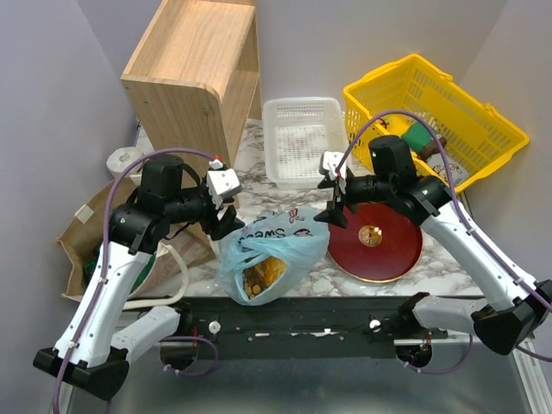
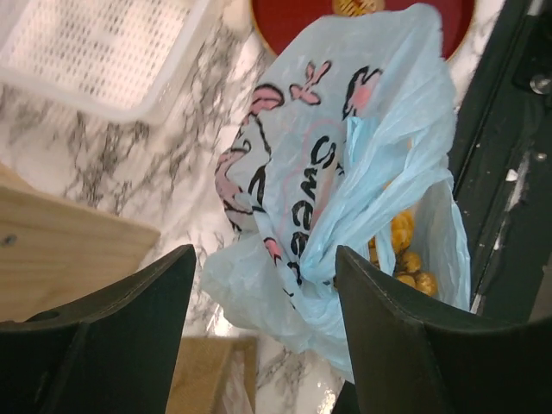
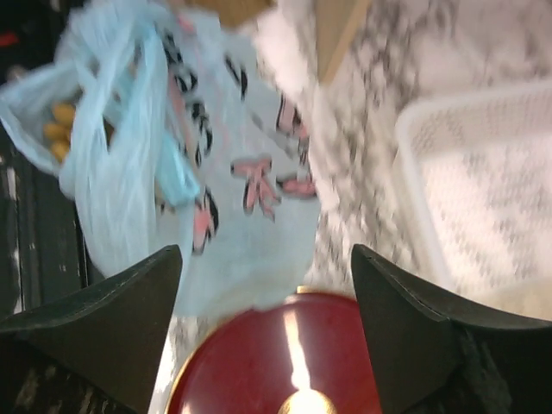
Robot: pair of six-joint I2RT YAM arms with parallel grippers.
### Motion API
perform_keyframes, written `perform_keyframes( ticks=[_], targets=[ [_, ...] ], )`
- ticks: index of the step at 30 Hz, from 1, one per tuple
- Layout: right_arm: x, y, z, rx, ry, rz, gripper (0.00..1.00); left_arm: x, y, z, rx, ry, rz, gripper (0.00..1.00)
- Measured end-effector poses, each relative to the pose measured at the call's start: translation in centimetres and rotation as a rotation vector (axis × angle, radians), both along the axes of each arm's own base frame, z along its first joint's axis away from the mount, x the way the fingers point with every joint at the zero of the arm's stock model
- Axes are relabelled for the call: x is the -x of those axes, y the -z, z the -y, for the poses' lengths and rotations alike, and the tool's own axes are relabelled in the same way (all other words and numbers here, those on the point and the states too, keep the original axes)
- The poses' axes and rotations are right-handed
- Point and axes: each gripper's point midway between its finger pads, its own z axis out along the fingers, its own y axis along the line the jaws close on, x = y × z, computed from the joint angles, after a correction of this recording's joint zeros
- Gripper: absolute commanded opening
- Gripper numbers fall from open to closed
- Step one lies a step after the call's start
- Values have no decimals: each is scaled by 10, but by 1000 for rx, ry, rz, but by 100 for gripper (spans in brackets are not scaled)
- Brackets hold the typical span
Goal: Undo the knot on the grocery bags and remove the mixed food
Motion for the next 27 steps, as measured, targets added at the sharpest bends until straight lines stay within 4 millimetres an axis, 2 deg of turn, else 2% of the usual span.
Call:
perform_keyframes(
  ticks=[2,4,8,9,12,15,16,17,18,19,21,27],
  targets=[
    [2,-21,-20,-55,-57,29,88,8,-9,5,21,58,17,71],
    [14,-24,-39,-70,-137,33,90,15,-5,9,19,107,-6,71],
    [38,-4,-69,-37,-275,9,91,23,26,10,-18,146,-97,70],
    [41,2,-74,-27,-301,1,91,26,37,9,-31,149,-124,70],
    [44,24,-85,14,-353,-33,87,30,52,7,-51,146,-152,70],
    [45,50,-95,64,-388,-79,65,30,50,7,-49,138,-133,70],
    [46,57,-96,78,-393,-96,50,30,48,7,-45,137,-124,70],
    [47,62,-97,88,-394,-112,41,30,46,8,-40,139,-116,70],
    [47,64,-98,94,-391,-121,33,31,43,9,-36,141,-112,70],
    [47,65,-97,98,-383,-122,20,31,42,9,-34,145,-108,70],
    [46,60,-95,97,-364,-104,2,33,39,12,-30,154,-106,70],
    [36,23,-70,51,-255,-8,0,34,39,16,-25,171,-96,70]
  ],
)
